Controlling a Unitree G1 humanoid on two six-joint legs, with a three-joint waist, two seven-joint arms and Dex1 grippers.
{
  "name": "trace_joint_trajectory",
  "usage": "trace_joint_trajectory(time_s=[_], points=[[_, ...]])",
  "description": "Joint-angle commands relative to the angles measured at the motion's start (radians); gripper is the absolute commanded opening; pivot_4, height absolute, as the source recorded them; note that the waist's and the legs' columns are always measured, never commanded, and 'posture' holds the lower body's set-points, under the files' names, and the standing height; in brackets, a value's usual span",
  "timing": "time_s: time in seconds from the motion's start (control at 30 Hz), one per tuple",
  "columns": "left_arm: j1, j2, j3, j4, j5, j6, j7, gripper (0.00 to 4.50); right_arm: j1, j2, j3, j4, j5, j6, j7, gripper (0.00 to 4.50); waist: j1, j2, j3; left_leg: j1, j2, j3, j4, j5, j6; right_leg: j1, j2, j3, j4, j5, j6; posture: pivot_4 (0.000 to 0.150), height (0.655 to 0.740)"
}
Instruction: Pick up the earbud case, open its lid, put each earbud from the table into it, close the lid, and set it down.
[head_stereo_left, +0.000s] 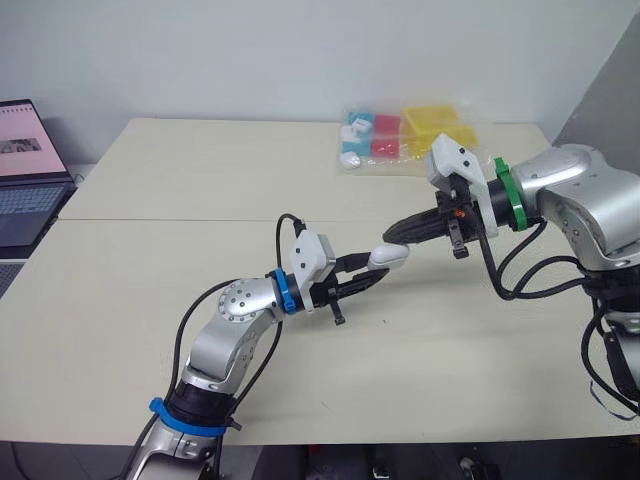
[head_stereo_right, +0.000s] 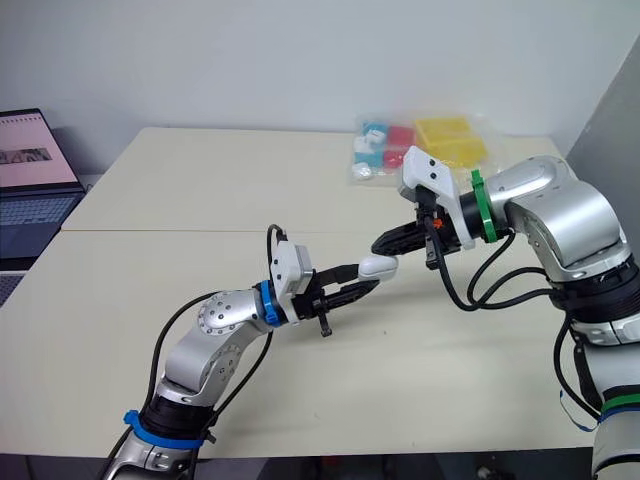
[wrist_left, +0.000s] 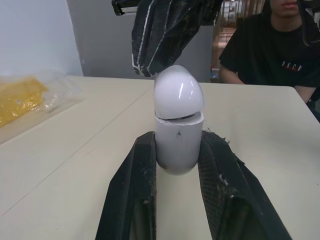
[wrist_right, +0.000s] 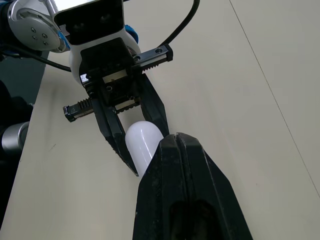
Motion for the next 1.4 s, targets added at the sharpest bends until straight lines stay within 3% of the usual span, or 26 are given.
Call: trace_joint_trajectory(time_s=[0.03, 0.27, 0.47, 0.6, 0.83, 1.0, 1.4], points=[[-0.017, -0.012, 0.015, -0.025, -0.016, -0.016, 0.015, 0.79, 0.022, -0.007, -0.016, -0.045, -0.001, -0.004, 0.000, 0.00, 0.000, 0.000, 0.000, 0.000, 0.000, 0.000, 0.000, 0.000, 0.000, 0.000, 0.000, 0.000, 0.000, 0.000, 0.000, 0.150, 0.7400], [-0.022, -0.011, 0.020, -0.024, -0.019, -0.007, 0.020, 0.79, 0.037, 0.001, -0.027, -0.052, -0.007, -0.006, -0.018, 0.00, 0.000, 0.000, 0.000, 0.000, 0.000, 0.000, 0.000, 0.000, 0.000, 0.000, 0.000, 0.000, 0.001, 0.000, 0.000, 0.150, 0.7400], [-0.075, -0.026, 0.067, 0.015, -0.138, 0.358, 0.137, 0.79, 0.082, 0.053, -0.202, -0.070, -0.004, -0.026, -0.210, 0.00, 0.000, 0.000, 0.000, 0.000, 0.000, -0.001, 0.001, 0.000, 0.000, 0.001, 0.000, -0.001, 0.001, 0.000, 0.000, 0.150, 0.7400], [-0.104, -0.027, 0.079, 0.029, -0.185, 0.527, 0.181, 0.79, 0.143, 0.042, -0.236, -0.139, 0.028, 0.007, -0.240, 0.00, 0.000, 0.000, 0.000, 0.000, 0.000, -0.001, 0.001, 0.000, 0.000, 0.000, 0.000, 0.000, 0.001, 0.000, 0.000, 0.150, 0.7400], [-0.162, -0.015, 0.134, 0.142, -0.288, 0.894, 0.241, 0.79, 0.420, 0.041, -0.305, -0.395, 0.076, -0.059, -0.288, 0.00, -0.001, 0.000, 0.000, 0.000, -0.001, -0.002, 0.000, 0.000, 0.000, 0.000, 0.000, -0.001, 0.001, -0.001, 0.001, 0.150, 0.7400], [-0.184, -0.021, 0.169, 0.195, -0.290, 0.970, 0.281, 0.79, 0.553, -0.062, -0.244, -0.424, -0.039, -0.212, -0.242, 0.00, -0.003, -0.001, 0.000, 0.002, -0.001, -0.003, 0.001, 0.000, 0.000, 0.002, 0.000, -0.002, 0.002, 0.000, 0.001, 0.150, 0.7400], [-0.196, -0.032, 0.216, 0.254, -0.291, 1.021, 0.310, 0.79, 0.640, -0.132, -0.185, -0.343, -0.191, -0.428, -0.201, 0.00, -0.003, -0.001, 0.000, 0.003, -0.001, -0.001, 0.001, 0.000, -0.001, 0.003, 0.000, 0.000, 0.002, 0.000, 0.001, 0.150, 0.7400]])
